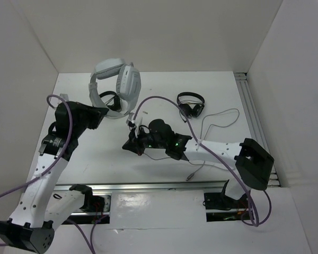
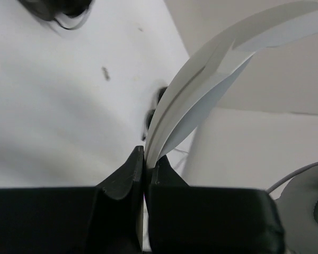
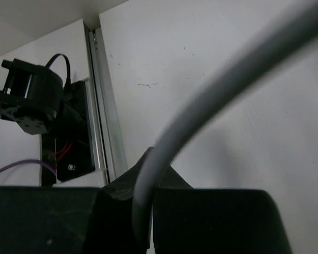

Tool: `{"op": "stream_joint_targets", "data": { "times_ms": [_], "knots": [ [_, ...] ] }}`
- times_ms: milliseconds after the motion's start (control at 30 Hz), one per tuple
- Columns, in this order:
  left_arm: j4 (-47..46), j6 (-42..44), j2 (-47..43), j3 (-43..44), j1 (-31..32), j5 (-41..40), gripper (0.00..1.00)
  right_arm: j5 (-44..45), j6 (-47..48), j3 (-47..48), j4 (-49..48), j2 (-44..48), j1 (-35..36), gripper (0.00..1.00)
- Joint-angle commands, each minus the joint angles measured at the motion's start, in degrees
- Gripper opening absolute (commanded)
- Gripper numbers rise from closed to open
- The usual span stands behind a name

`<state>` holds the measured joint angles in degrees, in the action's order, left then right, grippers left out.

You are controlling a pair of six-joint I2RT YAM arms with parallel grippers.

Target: Wrap the headphones

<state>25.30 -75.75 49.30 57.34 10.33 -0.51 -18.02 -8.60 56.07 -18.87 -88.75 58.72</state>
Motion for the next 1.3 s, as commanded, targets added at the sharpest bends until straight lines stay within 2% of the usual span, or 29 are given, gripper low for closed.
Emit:
{"op": "stream_joint_targets", "data": {
  "times_ms": [0,67,233,367,400,500,600,800,900,933,1033,1067,1133,1167,1200,1267],
  "knots": [
    [0.35,0.15,0.1,4.18,0.57,-11.86,0.0,4.64,5.25,3.6,4.89,2.43,4.02,0.0],
    [1.59,2.0,2.02,5.5,0.57,-16.16,0.0,8.95,6.48,3.6,6.65,3.32,6.4,0.0],
    [7.47,3.85,5.19,8.31,1.27,-25.14,0.0,10.37,8.07,4.3,9.29,6.48,10.18,0.0],
    [14.06,6.48,10.1,13.74,4.43,-32.87,0.0,8.71,9.22,6.76,12.18,7.1,11.24,0.02],
    [18.51,6.49,11.51,15.15,5.74,-35.76,0.0,8.18,10.61,8.77,14.72,7.1,11.24,0.02],
    [24.26,3.51,14.86,18.16,6.81,-39.11,0.0,7.04,11.41,11.16,18.42,7.1,11.24,0.04],
    [24.8,5.51,16.44,18.94,9.0,-41.66,0.0,5.81,11.94,12.48,18.96,7.1,11.24,0.04],
    [36.81,3.85,23.91,24.22,10.06,-48.25,0.0,11.42,15.71,16.07,28.6,10.16,11.76,0.03],
    [36.84,4.47,25.32,22.47,10.06,-48.79,0.0,19.67,18.09,18.45,32.57,11.57,11.77,0.03],
    [36.84,5.95,25.32,21.68,10.06,-48.79,0.0,25.0,19.49,20.28,35.54,11.58,12.38,0.03],
    [32.91,9.81,25.32,18.61,10.06,-46.09,0.0,35.39,21.6,23.28,40.39,12.11,13.7,0.03],
    [32.1,11.57,25.32,17.9,10.06,-45.2,0.0,42.91,23.09,24.86,41.02,12.11,13.7,0.03],
    [29.82,16.93,25.32,15.8,10.06,-43.09,0.0,50.59,25.2,24.87,40.41,12.63,15.28,0.03],
    [26.5,19.21,25.32,14.91,11.46,-40.64,0.0,56.81,26.43,24.0,37.88,13.51,15.29,0.03],
    [23.77,25.41,25.32,13.69,12.34,-38.97,0.0,59.3,29.4,23.3,36.2,13.52,15.29,0.03],
    [18.32,31.6,24.09,10.26,16.1,-33.62,0.0,65.79,32.49,20.85,29.9,14.92,15.29,0.03]
  ]
}}
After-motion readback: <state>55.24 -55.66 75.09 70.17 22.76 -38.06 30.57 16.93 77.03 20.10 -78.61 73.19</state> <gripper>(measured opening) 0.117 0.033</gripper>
